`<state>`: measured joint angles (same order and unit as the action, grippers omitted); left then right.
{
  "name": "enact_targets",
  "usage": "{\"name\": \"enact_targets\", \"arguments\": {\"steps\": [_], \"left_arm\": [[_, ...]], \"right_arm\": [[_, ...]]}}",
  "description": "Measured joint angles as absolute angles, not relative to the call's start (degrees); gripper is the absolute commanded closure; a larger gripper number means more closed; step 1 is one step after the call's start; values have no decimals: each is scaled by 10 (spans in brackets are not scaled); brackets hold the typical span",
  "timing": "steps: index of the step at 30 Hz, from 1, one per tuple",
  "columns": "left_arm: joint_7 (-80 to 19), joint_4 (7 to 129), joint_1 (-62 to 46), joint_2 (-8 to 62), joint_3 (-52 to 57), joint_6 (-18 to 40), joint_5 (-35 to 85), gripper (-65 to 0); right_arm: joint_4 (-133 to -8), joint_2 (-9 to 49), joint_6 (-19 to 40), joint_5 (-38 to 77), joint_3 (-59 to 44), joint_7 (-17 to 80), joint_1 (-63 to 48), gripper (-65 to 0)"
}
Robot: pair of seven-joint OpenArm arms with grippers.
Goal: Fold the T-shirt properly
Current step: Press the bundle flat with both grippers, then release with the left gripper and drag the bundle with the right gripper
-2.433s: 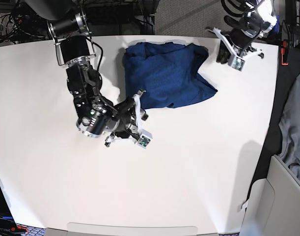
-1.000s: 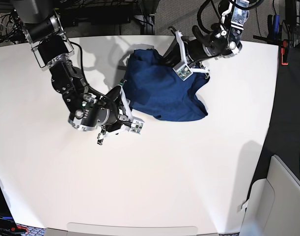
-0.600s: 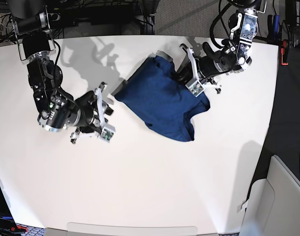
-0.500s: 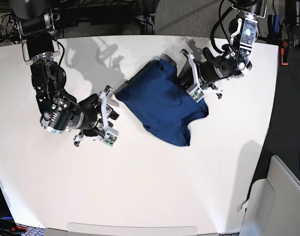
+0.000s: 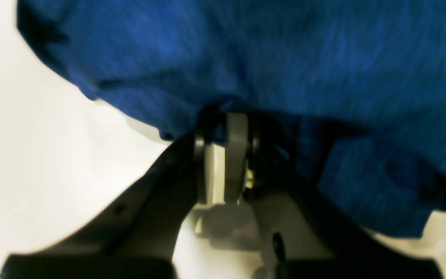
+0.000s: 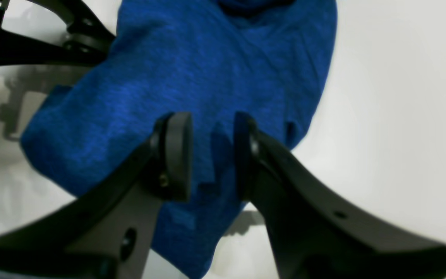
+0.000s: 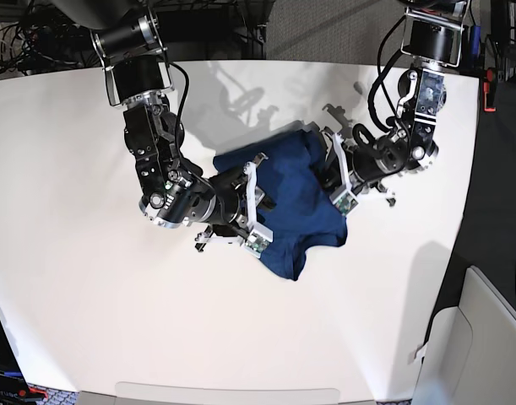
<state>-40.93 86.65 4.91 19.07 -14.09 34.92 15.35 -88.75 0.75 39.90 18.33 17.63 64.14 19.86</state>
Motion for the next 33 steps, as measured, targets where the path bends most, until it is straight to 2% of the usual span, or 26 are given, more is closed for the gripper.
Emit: {"name": "enact_targets", "arguments": {"steps": [2,5,9,15,23,27,33], "left_arm": [[-409,867,57,181,-137,342,153,-50],[-408,888,60,182,-135,278,157,-50],[-407,919,51,212,-78,256,155,-50],[-419,958,-43,209,23,262,152,-50],[-413,1037,-125,208,79,262,156,-50],[-417,1051,-137,209,86,261,156,-50],[-413,1054,-140,208,86,262,156,-50]], "right_arm": [[-888,3,399,178,175,643,196,-164],[-888,-5,399,181,175,642,194,-164],[-888,-33,399,179,173,644,192,-164],[-864,-90,399,182,176,623,207,-164],[-676,-80,396,175,174,520,205,-164],[-666,-72,397,184,174,513,209,-164],[-710,-15,406,214,135,485,159,-163]]}}
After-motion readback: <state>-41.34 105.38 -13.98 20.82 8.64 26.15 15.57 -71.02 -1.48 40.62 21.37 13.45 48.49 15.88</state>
